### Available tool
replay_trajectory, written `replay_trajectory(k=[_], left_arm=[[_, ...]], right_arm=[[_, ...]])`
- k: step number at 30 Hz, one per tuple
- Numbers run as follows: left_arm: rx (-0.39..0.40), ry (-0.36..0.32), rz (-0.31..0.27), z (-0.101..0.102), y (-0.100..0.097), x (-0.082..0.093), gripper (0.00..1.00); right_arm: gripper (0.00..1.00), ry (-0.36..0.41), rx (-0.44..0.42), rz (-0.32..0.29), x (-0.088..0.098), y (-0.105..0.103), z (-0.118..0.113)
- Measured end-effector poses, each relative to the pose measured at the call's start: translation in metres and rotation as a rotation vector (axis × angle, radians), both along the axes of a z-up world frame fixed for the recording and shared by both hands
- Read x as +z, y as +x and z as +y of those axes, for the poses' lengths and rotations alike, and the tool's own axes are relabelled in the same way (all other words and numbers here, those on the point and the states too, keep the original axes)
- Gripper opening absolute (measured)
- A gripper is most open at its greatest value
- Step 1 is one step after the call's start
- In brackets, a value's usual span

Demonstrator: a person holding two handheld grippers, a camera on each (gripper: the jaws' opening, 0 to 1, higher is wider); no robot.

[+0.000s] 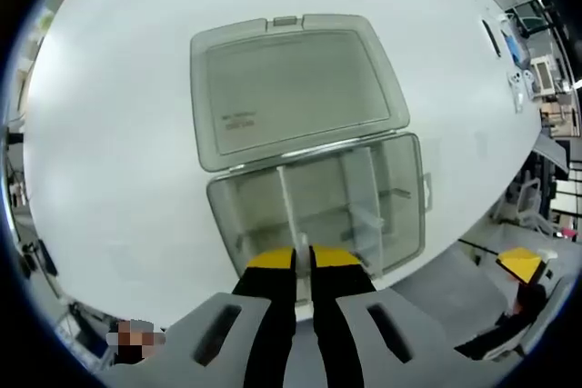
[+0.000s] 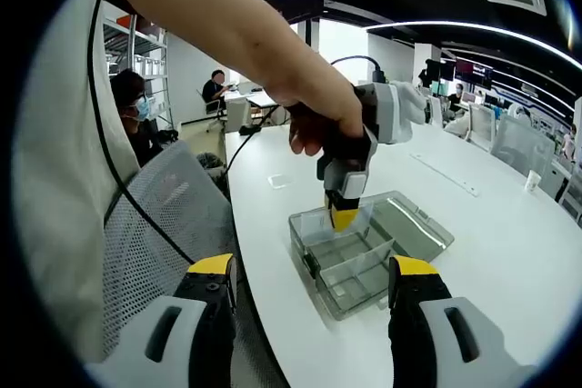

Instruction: Insert the divider into the dual guide fixture by aligning both edges with the guide slots and pushing it downward to the bottom, including one-sided entry, uneven engagement, binding, and posture correction.

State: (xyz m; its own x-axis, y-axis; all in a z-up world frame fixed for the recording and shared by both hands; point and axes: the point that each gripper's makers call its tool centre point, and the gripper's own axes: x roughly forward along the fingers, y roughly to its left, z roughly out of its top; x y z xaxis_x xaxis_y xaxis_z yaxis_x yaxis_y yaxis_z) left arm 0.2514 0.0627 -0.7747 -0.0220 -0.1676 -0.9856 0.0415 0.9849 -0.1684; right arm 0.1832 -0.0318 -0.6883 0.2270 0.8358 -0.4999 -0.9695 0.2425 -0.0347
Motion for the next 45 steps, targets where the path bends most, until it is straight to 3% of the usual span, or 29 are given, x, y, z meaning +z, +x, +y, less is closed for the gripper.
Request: replay_trajectory(k=[45], left_arm=[[-0.032, 0.023, -0.009, -0.0016, -0.0002, -0.0047, 0.02]], right_arm=[[0.65, -0.001, -0.008, 0.012, -0.0039, -0.0017, -0.0023]])
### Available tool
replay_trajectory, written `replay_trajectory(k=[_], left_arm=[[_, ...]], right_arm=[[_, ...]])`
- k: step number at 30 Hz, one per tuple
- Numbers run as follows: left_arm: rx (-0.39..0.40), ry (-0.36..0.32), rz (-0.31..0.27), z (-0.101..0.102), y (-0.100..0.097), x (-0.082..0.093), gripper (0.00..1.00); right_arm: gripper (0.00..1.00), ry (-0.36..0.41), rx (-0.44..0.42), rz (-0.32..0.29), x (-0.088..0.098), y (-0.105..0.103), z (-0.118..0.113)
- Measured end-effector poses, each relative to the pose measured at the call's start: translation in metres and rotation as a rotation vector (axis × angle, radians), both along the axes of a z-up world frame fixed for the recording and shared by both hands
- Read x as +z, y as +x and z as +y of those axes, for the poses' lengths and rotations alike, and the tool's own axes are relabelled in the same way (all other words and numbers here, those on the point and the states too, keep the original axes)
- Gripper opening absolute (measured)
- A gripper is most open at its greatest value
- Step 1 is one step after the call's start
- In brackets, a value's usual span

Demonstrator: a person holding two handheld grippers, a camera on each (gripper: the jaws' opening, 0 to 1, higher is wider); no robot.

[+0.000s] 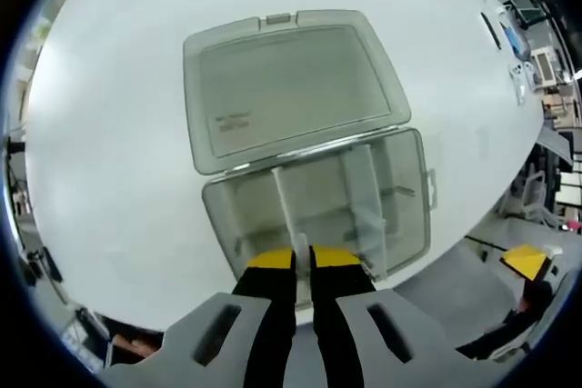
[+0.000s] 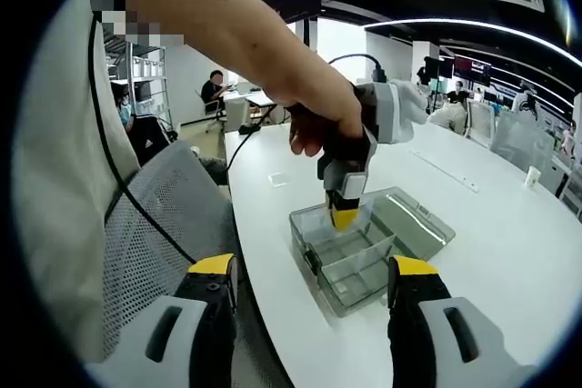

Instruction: Insert the divider into the dual guide fixture by aligning both edges with the guide slots and pushing it downward to the bottom, including one-sided entry, uneven engagement, binding, and posture correction.

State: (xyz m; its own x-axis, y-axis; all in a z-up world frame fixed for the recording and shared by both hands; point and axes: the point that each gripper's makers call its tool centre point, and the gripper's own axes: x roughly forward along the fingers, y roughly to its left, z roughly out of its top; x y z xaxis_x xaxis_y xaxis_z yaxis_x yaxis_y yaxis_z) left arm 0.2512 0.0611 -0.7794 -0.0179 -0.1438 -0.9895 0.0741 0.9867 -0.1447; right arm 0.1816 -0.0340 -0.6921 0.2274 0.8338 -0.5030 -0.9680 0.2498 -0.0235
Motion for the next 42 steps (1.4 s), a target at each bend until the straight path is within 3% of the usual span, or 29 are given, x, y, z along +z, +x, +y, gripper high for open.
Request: replay_trajectory(k=[42], left_arm=[[-0.020, 0.030, -0.011, -0.001, 0.001, -0.017, 0.02]], right_arm=[[0.65, -0.013, -0.012, 0.010, -0.002, 0.001, -0.005]])
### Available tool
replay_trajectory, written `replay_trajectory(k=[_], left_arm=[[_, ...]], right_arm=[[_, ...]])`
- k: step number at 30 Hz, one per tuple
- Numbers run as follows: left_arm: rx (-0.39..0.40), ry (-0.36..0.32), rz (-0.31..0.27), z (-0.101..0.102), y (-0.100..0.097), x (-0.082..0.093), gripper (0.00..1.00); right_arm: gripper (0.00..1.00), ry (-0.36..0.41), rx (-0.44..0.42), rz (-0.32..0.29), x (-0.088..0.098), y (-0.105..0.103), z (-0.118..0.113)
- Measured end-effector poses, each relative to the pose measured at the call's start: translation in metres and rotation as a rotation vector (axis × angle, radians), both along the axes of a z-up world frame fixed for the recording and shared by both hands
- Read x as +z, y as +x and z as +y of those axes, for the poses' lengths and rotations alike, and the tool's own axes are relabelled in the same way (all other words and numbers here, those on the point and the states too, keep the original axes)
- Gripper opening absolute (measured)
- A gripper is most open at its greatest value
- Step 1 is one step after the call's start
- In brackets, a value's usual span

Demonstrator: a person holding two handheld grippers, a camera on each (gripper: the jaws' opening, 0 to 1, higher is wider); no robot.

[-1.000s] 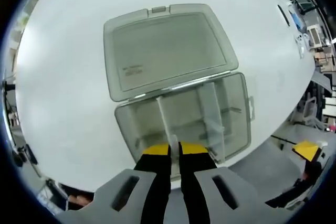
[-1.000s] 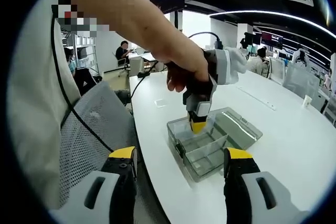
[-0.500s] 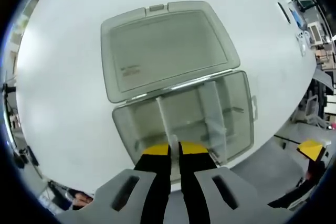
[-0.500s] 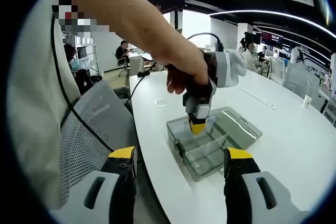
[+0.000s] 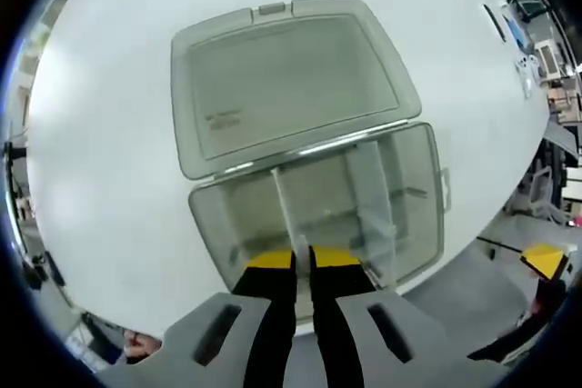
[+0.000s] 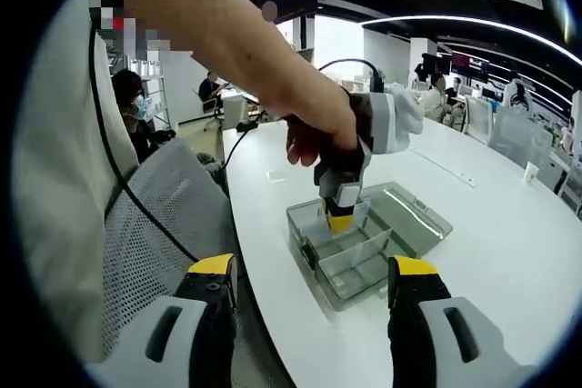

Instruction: Insert the divider into the dual guide fixture by aligning both edges with the guide slots and pushing it downward to the bottom, including one-sided entry, uneven engagement, binding, and posture correction.

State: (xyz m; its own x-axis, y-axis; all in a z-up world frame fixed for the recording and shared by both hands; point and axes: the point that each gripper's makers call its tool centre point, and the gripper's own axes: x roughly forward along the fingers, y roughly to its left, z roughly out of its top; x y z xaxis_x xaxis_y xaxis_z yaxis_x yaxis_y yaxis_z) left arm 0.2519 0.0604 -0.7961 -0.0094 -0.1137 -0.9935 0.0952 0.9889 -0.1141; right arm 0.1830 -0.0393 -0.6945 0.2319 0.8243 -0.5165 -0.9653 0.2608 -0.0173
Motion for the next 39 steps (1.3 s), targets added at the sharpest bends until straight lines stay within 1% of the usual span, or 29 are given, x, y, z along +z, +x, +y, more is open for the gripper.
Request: replay_trajectory(k=[15, 32, 39], left_arm=[[0.012, -0.001, -0.014, 0.000, -0.001, -0.008, 0.02], [0.018, -0.006, -0.037, 0.000, 0.000, -0.010, 0.02], [0.014, -0.020, -0.035, -0.001, -0.001, -0.010, 0.04]], right_arm=[[0.65, -0.010, -0.002, 0.004, -0.003, 0.001, -0.002], [0.66, -0.017, 0.000, 0.004, -0.004, -0.002, -0.002], [0.66, -0.017, -0.004, 0.005, -0.003, -0.003, -0.003]])
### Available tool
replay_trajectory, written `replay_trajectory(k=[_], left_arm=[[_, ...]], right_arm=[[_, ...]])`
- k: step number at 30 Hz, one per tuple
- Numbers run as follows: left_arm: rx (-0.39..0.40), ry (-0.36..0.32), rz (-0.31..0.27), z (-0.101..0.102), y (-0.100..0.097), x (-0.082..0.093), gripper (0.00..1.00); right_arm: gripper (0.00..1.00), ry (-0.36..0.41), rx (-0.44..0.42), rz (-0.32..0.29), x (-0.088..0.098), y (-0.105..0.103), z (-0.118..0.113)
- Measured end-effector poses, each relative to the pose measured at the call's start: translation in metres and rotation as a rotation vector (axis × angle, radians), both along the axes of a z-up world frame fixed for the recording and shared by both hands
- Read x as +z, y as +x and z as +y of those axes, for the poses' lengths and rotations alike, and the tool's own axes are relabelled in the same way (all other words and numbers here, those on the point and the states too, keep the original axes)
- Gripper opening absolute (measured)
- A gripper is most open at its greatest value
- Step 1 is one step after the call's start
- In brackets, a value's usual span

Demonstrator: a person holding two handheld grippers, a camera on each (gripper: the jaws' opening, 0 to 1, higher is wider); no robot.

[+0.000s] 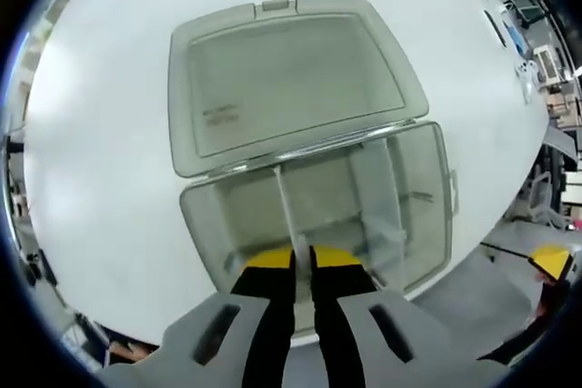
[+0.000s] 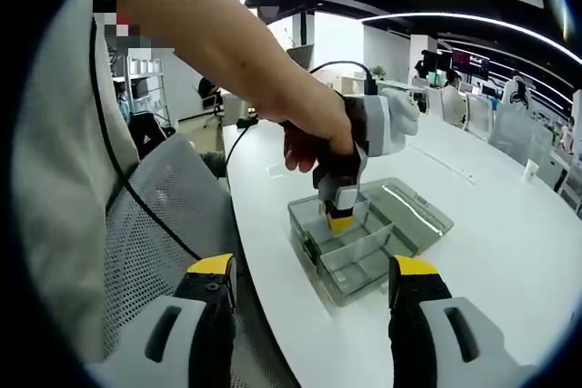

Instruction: Insert the divider into the dual guide fixture by aligning both edges with the guide slots and pushing it downward to the bottom, including one-sided entry, uneven engagement, binding, and posture correction.

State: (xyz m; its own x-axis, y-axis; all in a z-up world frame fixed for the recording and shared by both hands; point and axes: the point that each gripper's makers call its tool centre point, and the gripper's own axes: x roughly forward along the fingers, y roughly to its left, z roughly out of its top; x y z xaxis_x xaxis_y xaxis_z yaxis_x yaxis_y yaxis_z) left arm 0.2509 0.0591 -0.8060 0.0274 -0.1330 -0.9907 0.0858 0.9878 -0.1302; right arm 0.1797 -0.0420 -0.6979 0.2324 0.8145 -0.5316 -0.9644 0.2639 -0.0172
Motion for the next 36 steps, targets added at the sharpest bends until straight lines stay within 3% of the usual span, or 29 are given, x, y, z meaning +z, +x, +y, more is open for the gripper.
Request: replay_trajectory(k=[7, 9, 19, 36], left_arm=[[-0.015, -0.009, -0.009, 0.000, 0.001, -0.001, 0.06], [-0.024, -0.015, -0.035, -0.001, 0.003, 0.002, 0.07], [0.003, -0.054, -0.043, 0.001, -0.002, 0.011, 0.10], [0.003, -0.072, -0.077, -0.003, -0.008, 0.023, 0.02]], right_arm=[[0.66, 0.003, -0.004, -0.001, 0.001, 0.001, 0.000], [0.66, 0.004, -0.001, -0.003, 0.002, 0.001, 0.001], [0.66, 0.007, 0.007, -0.006, 0.003, -0.001, 0.003], [0.66, 0.006, 0.020, -0.020, 0.008, -0.005, 0.005]])
